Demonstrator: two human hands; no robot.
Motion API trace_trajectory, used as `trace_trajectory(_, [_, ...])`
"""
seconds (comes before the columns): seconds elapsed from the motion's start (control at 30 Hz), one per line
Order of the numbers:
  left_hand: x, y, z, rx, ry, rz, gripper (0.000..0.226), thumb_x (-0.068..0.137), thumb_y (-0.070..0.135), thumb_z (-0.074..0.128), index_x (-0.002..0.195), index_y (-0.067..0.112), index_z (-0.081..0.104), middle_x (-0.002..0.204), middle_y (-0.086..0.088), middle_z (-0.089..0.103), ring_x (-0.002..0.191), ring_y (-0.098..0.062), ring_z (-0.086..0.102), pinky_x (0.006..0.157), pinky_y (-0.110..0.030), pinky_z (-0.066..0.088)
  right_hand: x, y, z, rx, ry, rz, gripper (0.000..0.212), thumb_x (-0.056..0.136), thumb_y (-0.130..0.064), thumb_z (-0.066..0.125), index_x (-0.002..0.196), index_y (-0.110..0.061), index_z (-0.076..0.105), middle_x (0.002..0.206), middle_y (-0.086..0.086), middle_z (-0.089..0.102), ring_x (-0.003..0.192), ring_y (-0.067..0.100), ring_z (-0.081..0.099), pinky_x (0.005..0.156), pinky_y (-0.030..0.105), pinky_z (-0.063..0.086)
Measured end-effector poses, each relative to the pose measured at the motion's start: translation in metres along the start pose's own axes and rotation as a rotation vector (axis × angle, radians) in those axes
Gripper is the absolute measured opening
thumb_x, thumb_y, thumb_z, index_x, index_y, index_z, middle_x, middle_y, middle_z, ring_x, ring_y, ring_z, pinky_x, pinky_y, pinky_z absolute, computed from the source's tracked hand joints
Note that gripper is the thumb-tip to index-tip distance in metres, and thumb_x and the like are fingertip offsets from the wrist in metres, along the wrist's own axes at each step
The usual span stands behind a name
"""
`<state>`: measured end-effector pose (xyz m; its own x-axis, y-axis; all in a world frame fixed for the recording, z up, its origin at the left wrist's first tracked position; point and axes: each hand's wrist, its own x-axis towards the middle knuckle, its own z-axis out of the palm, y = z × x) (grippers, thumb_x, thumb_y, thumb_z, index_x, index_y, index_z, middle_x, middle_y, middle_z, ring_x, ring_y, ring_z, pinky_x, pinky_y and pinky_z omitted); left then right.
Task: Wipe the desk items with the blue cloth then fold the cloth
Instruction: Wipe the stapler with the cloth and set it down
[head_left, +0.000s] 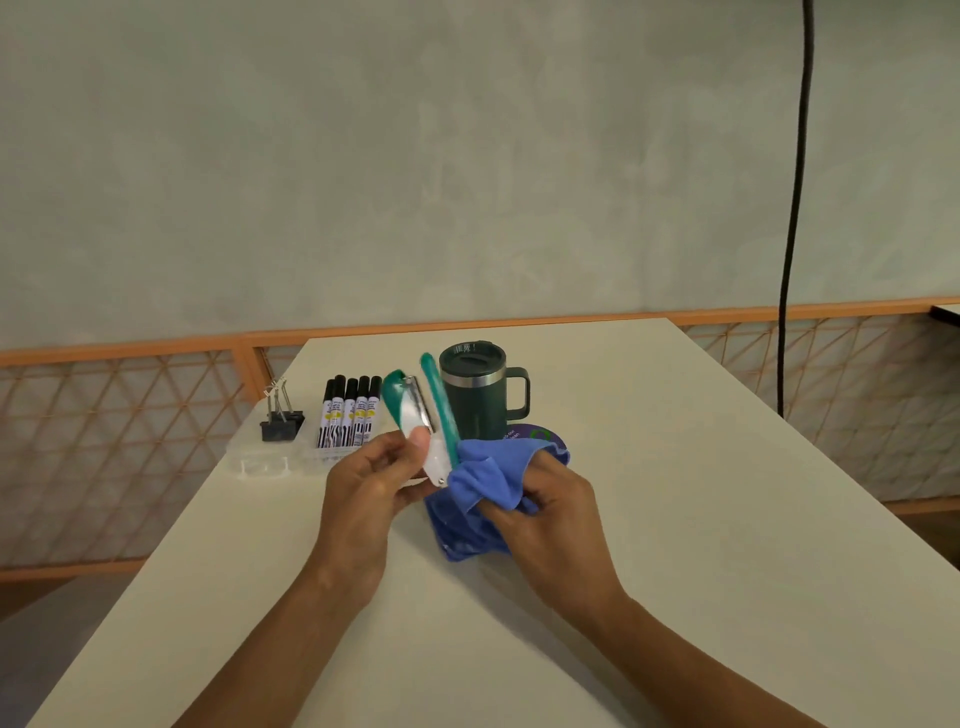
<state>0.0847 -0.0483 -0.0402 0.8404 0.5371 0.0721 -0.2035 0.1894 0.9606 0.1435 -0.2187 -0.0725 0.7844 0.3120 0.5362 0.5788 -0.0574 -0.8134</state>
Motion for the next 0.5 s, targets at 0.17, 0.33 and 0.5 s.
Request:
trace_trajectory(0.17, [0.01, 0.002, -0.013, -0.154, 0.029, -0.09, 0.031, 0.1, 0.025, 0.066, 0.126, 0.009, 0.073, 0.119, -0.01, 0.08, 0.104, -0.02, 0.077, 0.078, -0.029, 0.066, -0.004, 0.011, 0.007, -0.224, -0.136, -0.169, 0.017, 0.1, -0.028, 0.066, 0.106, -0.019, 0.079, 0.115, -0.02, 0.059, 0.111, -0.003, 0.054, 0.09, 0.015, 0.044])
trace_trajectory(0.33, [0.012, 0.004, -0.018, -0.189, -0.087, -0.143, 0.03, 0.109, 0.015, 0.052, 0.132, 0.005, 0.069, 0.128, -0.014, 0.077, 0.112, -0.023, 0.075, 0.096, -0.036, 0.064, 0.002, 0.009, -0.005, -0.293, -0.211, -0.336, 0.02, 0.104, -0.028, 0.056, 0.116, -0.022, 0.072, 0.125, -0.016, 0.054, 0.118, 0.008, 0.049, 0.097, 0.023, 0.04])
trace_trajectory(0.5, [0.014, 0.009, -0.021, -0.238, -0.168, -0.162, 0.035, 0.11, 0.0, 0.041, 0.133, 0.001, 0.067, 0.128, -0.016, 0.076, 0.106, -0.022, 0.078, 0.092, -0.033, 0.065, 0.004, 0.013, -0.016, -0.505, -0.341, -0.442, 0.02, 0.105, -0.034, 0.058, 0.116, -0.021, 0.069, 0.126, -0.001, 0.058, 0.113, 0.024, 0.05, 0.096, 0.042, 0.044])
